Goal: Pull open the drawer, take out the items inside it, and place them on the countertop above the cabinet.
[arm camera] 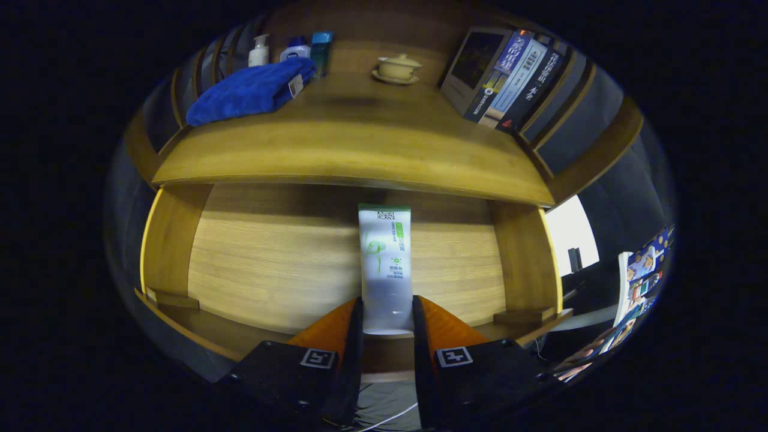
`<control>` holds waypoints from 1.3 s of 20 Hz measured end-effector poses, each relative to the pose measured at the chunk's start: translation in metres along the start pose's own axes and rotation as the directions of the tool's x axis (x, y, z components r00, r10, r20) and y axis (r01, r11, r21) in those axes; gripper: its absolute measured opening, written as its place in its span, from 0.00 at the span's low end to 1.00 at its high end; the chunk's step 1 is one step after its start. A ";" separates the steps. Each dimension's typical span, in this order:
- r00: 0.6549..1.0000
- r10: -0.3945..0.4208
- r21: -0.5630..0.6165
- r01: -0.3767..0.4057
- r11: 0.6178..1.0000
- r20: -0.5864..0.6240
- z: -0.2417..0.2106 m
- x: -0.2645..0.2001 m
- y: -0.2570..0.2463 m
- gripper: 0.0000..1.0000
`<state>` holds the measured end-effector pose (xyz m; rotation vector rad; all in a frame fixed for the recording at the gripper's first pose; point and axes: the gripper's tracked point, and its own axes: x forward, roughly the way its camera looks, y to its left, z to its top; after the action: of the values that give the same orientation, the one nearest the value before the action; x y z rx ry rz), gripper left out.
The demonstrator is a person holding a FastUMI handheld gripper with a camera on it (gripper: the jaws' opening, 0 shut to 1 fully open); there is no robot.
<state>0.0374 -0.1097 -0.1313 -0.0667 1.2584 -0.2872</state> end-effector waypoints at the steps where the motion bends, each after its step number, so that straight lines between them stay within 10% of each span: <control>1: 1.000 -0.012 0.000 0.012 1.000 0.007 -0.002 -0.009 -0.006 0.47; 10: 0.957 -0.043 0.098 0.015 0.995 0.287 0.063 -0.078 -0.021 0.47; 26: 0.921 0.112 0.005 -0.123 0.992 0.373 0.194 0.054 0.000 0.47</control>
<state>0.2359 -0.1442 -0.1211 -0.0193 0.8758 -0.1774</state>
